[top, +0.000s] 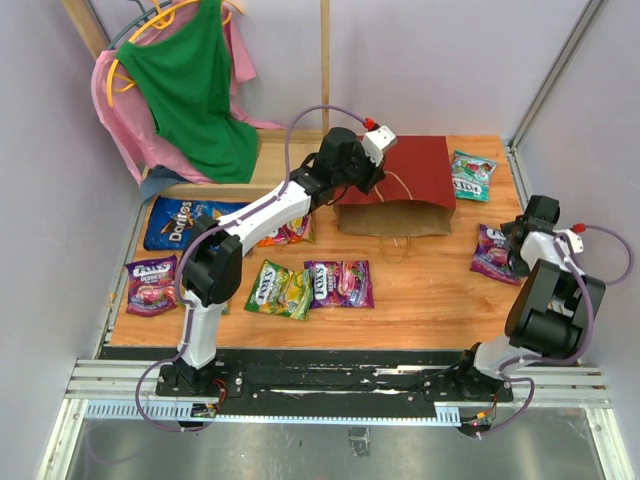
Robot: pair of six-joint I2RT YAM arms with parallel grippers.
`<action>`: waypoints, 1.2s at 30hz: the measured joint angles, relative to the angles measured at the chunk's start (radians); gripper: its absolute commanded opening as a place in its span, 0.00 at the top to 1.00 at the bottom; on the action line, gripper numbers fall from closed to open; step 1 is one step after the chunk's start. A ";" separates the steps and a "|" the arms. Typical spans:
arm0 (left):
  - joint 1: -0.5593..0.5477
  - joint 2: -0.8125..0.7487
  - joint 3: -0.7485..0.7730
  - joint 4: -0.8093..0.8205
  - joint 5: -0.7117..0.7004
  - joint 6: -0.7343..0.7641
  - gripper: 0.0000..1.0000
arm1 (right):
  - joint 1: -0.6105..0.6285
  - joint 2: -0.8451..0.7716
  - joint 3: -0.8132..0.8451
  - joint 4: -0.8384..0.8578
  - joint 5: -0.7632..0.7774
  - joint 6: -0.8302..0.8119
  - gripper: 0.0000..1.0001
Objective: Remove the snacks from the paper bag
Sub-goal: Adjust the snack at the center of the board.
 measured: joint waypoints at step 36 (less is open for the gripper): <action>0.032 -0.008 -0.074 0.021 0.002 -0.024 0.96 | 0.151 0.367 0.340 0.029 0.055 -0.299 0.01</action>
